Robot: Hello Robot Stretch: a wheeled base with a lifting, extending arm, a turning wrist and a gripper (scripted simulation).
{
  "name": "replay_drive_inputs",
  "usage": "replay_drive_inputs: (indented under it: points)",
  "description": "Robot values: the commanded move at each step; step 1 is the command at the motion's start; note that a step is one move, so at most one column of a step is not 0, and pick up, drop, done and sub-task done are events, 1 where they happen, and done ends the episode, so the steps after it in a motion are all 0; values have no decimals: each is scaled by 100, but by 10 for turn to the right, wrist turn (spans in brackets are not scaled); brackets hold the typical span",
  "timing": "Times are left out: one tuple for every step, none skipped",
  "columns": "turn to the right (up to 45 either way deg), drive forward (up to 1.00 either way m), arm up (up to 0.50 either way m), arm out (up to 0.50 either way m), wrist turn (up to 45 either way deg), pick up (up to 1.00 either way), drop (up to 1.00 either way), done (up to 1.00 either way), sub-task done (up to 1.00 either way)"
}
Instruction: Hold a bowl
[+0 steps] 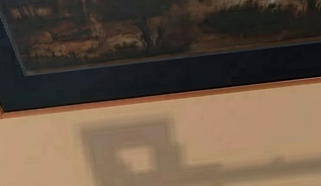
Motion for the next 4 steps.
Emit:
replay_drive_inputs:
  points:
    - [0, 0, 0, 0, 450, 0, 0, 0, 0]
    - [0, 0, 0, 0, 450, 0, 0, 0, 0]
    - [0, 0, 0, 0, 360, 0, 0, 0, 0]
    - [0, 0, 0, 0, 0, 100, 0, 0, 0]
